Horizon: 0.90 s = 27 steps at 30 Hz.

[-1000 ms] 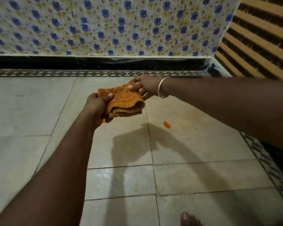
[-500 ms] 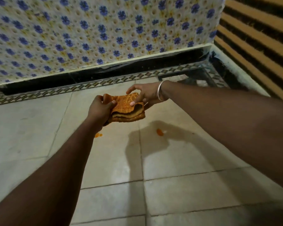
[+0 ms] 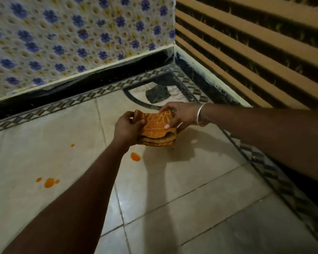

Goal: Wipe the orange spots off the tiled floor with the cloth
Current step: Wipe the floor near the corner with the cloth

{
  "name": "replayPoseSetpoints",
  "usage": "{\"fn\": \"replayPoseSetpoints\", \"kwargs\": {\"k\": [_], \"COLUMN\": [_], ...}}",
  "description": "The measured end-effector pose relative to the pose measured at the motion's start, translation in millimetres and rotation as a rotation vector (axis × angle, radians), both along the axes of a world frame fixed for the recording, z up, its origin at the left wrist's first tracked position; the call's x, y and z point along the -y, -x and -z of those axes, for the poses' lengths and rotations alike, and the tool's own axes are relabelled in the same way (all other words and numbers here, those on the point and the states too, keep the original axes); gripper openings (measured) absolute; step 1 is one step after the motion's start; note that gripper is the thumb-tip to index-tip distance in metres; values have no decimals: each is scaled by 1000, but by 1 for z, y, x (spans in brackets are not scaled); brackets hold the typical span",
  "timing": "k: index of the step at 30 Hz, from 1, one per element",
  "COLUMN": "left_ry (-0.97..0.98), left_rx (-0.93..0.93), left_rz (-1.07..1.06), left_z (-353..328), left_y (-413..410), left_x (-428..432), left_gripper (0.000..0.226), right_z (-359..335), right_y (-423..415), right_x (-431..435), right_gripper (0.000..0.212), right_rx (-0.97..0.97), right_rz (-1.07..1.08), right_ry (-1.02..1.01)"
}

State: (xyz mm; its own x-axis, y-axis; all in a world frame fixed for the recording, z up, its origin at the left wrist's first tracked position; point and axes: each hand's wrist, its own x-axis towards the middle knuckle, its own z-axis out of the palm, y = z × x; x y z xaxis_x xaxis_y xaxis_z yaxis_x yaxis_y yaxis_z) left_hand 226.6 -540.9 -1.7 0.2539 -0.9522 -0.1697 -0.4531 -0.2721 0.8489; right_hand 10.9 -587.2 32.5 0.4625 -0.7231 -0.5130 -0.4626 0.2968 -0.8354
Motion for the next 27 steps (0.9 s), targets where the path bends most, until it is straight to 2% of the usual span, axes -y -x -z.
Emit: {"fn": "replayPoseSetpoints", "kwargs": {"k": [4, 11, 13, 15, 17, 19, 23, 27], "left_ry": [34, -11, 54, 80, 45, 50, 136, 122], "left_rx": [51, 217, 428, 642, 766, 797, 832, 891], "left_rz": [23, 219, 293, 455, 665, 732, 763, 766], "left_z": [5, 47, 63, 79, 101, 119, 127, 127], "left_y": [4, -2, -1, 7, 20, 35, 56, 56], "left_x": [26, 30, 17, 3, -8, -12, 13, 71], "left_gripper": [43, 54, 62, 72, 79, 79, 78, 75], "right_z": [9, 73, 97, 122, 146, 164, 177, 179], "right_y": [4, 4, 9, 21, 35, 43, 41, 39], "right_x": [16, 1, -16, -30, -43, -50, -59, -59], "right_gripper": [63, 74, 77, 77, 74, 75, 73, 72], "right_rx": [32, -72, -204, -510, -729, -846, -978, -962], "right_rz": [107, 174, 231, 210, 101, 31, 22, 17], "right_ry": [35, 88, 211, 440, 572, 640, 805, 863]}}
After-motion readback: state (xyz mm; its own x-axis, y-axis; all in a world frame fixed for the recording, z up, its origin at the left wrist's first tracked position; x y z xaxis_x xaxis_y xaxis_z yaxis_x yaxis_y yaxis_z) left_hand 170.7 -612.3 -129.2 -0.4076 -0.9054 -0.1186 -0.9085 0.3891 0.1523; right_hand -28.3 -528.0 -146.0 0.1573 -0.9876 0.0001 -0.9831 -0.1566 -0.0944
